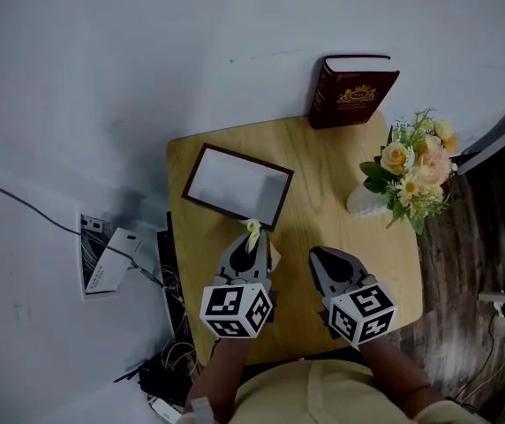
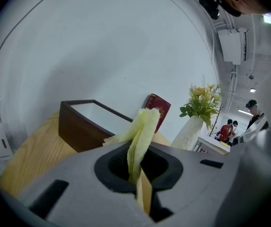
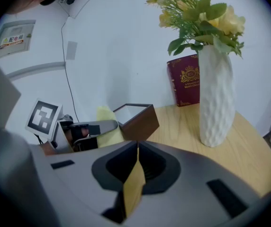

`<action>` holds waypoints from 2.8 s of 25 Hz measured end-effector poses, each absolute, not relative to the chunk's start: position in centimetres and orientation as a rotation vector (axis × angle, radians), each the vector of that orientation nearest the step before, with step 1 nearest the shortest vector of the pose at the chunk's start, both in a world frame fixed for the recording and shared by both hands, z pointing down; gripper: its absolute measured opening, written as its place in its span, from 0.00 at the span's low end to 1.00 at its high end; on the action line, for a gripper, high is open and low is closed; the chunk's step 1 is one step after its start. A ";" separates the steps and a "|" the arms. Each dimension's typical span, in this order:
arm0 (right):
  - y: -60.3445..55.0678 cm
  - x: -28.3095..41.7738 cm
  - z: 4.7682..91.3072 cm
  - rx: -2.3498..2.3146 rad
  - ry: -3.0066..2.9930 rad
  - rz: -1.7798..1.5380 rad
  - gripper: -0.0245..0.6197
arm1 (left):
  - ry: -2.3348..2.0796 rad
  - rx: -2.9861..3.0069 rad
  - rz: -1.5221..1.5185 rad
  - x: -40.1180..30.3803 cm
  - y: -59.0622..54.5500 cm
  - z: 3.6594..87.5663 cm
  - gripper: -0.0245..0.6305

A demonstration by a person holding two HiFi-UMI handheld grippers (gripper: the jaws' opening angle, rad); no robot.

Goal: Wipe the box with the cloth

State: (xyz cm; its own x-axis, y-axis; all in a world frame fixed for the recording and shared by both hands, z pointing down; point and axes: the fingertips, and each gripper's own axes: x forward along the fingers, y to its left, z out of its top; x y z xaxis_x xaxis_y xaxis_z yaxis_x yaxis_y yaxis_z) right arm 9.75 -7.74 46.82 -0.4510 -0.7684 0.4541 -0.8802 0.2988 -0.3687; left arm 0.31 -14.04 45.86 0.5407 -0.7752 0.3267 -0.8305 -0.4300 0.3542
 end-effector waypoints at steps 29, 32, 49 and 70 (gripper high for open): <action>-11.5 3.5 42.0 1.286 -2.490 0.506 0.09 | -1.423 2.325 0.126 -8.7 -10.9 41.4 0.08; -12.1 2.3 41.8 1.261 -2.501 0.489 0.09 | -1.466 2.312 0.125 -10.8 -11.9 41.2 0.08; -14.8 -1.4 41.9 1.231 -2.449 0.402 0.09 | -1.539 2.471 0.218 -18.2 -23.9 39.5 0.08; -14.1 -1.4 43.3 1.354 -2.382 0.527 0.09 | -1.114 2.724 0.224 -11.2 -33.3 41.3 0.08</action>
